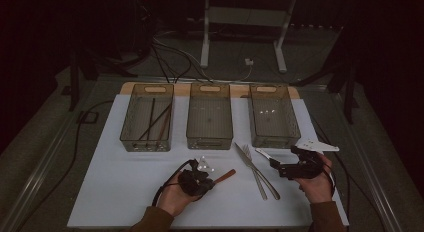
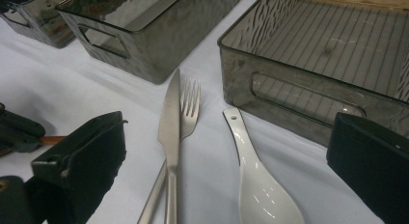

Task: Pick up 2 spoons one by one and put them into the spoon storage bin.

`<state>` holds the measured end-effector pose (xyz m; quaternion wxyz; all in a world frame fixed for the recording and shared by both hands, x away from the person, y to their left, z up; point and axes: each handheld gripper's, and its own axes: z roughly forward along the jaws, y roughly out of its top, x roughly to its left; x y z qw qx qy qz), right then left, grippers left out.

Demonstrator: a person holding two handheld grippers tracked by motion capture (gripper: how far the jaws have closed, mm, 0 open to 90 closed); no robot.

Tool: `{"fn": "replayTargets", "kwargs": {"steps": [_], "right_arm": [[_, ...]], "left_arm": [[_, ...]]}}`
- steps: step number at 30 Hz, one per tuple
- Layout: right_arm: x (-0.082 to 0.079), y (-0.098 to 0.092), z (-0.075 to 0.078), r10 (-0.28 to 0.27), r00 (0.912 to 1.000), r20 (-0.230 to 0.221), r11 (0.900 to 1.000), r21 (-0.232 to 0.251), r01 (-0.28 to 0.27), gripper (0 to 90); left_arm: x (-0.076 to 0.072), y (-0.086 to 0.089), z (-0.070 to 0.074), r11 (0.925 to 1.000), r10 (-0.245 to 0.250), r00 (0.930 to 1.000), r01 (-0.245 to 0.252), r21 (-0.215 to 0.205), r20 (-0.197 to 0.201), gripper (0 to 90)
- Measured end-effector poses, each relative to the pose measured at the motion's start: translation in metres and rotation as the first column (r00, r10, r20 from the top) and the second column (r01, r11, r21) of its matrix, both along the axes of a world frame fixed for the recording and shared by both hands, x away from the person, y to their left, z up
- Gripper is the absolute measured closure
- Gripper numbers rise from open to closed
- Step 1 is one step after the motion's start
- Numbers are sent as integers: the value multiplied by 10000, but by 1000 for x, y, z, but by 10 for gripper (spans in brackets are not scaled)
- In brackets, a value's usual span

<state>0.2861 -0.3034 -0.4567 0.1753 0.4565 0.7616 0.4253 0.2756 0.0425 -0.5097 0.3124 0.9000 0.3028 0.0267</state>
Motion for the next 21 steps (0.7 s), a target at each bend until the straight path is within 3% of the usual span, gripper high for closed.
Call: {"fn": "replayTargets", "kwargs": {"steps": [3,21], "right_arm": [[0,0,0,9,10000,1,10000,2,-9,1],[0,0,0,-13,10000,-14,10000,46,14,1]], "left_arm": [[3,5,2,9998,126,9999,-127,-133,-75,835],[15,23,36,9937,760,9958,-714,-864,514,837]]}}
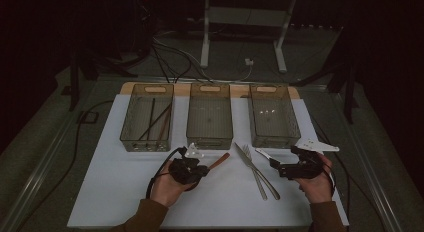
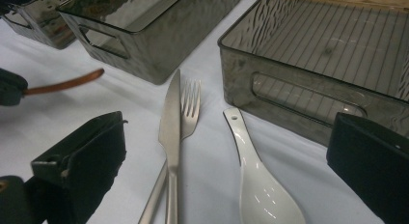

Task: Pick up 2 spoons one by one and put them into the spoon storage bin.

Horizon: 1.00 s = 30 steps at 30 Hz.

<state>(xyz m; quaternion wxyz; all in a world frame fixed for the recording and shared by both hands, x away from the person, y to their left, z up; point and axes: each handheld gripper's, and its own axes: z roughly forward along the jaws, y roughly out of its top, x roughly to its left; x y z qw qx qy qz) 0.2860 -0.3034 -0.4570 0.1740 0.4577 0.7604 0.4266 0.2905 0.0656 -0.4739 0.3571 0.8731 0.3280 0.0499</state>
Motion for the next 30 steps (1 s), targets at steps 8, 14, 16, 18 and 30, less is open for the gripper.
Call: {"fn": "replayTargets", "kwargs": {"steps": [8,14,16,18,30], "right_arm": [[0,0,1,-5,10000,25,10000,22,5,1],[-1,-1,1,-39,10000,30,10000,55,39,1],[-1,-1,1,-29,10000,44,10000,64,29,1],[-1,-1,2,-29,10000,47,10000,91,29,0],[-2,-1,2,-19,9999,118,9999,159,17,0]], "left_arm": [[5,5,11,9994,289,9994,-286,-173,177,837],[9,9,18,9988,433,9987,-427,-225,259,837],[11,10,20,9985,496,9984,-490,-229,289,838],[12,10,22,9982,554,9980,-546,-240,304,838],[24,13,34,9953,917,9947,-902,-343,461,837]]}}
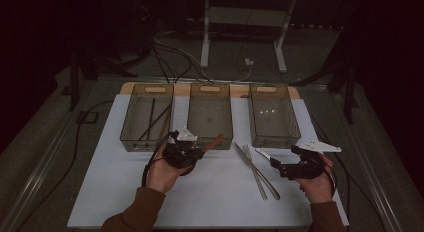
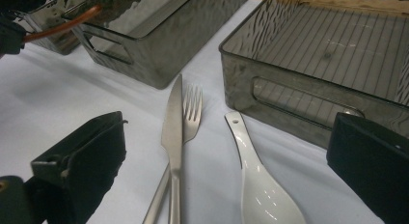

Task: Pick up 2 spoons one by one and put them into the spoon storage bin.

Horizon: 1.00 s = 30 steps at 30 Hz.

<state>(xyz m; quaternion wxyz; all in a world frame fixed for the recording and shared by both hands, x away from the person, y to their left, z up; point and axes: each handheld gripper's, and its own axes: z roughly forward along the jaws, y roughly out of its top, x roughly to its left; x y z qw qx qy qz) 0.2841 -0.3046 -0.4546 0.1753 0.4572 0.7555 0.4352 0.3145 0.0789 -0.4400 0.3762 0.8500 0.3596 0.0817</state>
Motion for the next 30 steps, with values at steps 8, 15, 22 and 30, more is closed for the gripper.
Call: {"fn": "replayTargets", "kwargs": {"steps": [8,15,22,30], "right_arm": [[0,0,1,-28,10000,3,10000,42,28,0],[0,-1,1,-26,10000,11,10000,40,26,0],[1,-1,0,-30,10000,-21,10000,18,30,0],[0,-1,1,-40,10000,-14,10000,33,40,0]], "left_arm": [[8,3,8,9994,341,9994,-340,-109,49,837],[15,5,12,9980,603,9982,-602,-181,59,838],[25,5,16,9957,907,9959,-907,-200,35,837],[36,4,20,9932,1155,9933,-1154,-161,35,837]]}}
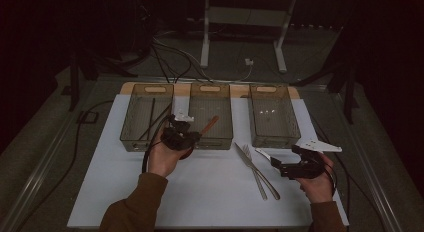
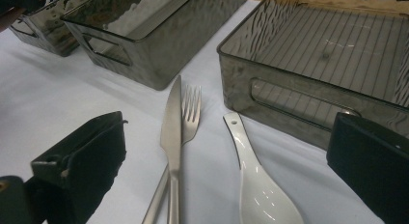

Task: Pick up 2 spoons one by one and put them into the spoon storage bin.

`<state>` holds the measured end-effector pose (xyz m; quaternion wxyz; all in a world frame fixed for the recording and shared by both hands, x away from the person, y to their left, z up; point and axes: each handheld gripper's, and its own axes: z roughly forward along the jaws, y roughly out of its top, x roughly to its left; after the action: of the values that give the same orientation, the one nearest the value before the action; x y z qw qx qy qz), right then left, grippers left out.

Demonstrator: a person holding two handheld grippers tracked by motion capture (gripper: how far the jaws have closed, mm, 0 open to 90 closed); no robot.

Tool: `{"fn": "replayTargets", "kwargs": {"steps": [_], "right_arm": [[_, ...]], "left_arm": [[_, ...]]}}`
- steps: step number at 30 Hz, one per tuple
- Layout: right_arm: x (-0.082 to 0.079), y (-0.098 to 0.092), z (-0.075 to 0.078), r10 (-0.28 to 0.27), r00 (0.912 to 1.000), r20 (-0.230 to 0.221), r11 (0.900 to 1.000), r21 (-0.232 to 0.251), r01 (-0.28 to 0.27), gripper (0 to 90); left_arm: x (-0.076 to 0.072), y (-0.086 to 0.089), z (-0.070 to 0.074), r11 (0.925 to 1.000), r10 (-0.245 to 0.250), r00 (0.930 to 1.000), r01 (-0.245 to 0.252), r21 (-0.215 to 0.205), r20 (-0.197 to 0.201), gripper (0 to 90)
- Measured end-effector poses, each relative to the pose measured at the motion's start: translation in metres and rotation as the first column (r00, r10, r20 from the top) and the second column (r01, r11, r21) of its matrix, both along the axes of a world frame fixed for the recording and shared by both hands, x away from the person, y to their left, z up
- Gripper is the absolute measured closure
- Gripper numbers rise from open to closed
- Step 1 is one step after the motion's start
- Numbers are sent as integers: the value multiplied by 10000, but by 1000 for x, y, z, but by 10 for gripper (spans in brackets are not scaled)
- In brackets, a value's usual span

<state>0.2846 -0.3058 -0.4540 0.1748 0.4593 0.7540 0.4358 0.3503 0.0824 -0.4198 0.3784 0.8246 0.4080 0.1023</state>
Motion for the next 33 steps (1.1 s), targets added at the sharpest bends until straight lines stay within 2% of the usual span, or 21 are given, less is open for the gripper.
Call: {"fn": "replayTargets", "kwargs": {"steps": [15,33], "right_arm": [[1,0,0,-3,10000,-10,10000,22,3,0],[0,0,0,-3,10000,1,10000,67,3,0]], "left_arm": [[21,-6,7,9991,410,9992,-411,56,32,837],[39,-12,3,9964,843,9964,-842,102,-53,837]]}}
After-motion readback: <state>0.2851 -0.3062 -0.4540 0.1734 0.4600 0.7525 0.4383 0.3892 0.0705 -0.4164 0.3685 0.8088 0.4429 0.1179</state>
